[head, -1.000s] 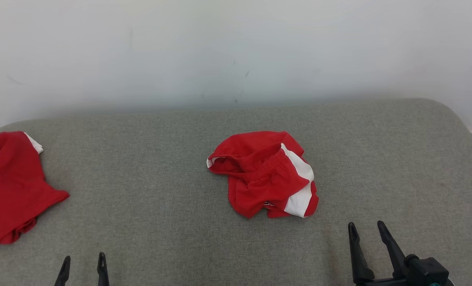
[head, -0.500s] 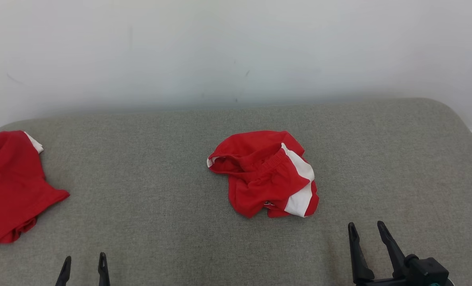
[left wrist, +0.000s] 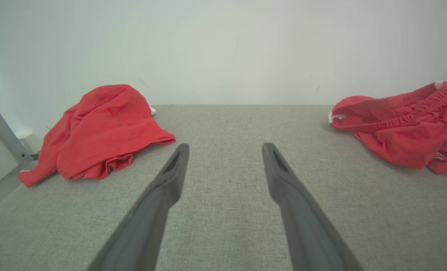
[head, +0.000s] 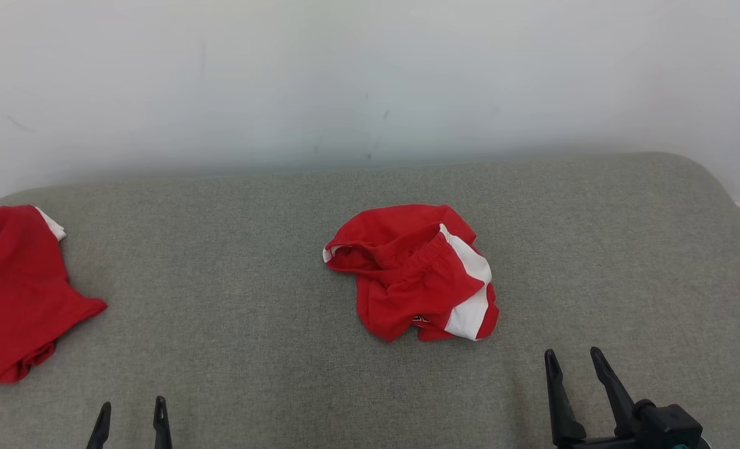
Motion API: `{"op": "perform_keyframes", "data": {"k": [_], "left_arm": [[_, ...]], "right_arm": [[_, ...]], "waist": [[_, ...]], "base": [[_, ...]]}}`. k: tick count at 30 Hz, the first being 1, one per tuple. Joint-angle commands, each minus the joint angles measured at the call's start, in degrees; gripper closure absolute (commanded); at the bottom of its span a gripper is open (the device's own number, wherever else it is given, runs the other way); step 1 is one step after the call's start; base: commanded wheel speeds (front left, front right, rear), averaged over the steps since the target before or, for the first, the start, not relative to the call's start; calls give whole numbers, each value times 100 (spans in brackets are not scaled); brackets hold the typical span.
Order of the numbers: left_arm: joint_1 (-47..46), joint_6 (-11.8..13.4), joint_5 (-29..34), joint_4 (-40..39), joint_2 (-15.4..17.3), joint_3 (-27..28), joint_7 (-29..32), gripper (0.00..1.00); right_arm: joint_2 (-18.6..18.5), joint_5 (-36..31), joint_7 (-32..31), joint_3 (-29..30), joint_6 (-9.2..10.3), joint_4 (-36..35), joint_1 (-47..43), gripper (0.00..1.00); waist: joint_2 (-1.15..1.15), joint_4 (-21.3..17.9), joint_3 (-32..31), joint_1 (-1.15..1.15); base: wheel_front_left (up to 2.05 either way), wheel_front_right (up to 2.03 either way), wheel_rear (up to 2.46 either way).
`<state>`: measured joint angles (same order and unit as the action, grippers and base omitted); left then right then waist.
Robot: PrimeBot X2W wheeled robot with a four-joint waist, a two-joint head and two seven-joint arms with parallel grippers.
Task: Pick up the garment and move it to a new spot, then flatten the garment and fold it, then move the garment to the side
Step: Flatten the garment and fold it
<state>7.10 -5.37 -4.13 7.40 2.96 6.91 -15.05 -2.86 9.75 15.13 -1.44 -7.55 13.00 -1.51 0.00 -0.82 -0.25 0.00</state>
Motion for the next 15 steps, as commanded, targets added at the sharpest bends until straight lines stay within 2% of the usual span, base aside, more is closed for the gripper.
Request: {"op": "perform_keyframes", "data": {"k": [1, 15], "left_arm": [[44, 26, -65, -14, -13, 4, -19, 0], [78, 30, -57, -38, -13, -10, -19, 0]], "right_arm": [[-3, 5, 4, -7, 12, 0, -3, 0], [-3, 0, 4, -27, 13, 11, -1, 0]], "waist": [[0, -2, 2, 0], [0, -14, -8, 0]], "base": [[0, 0, 0], [0, 0, 0]]}}
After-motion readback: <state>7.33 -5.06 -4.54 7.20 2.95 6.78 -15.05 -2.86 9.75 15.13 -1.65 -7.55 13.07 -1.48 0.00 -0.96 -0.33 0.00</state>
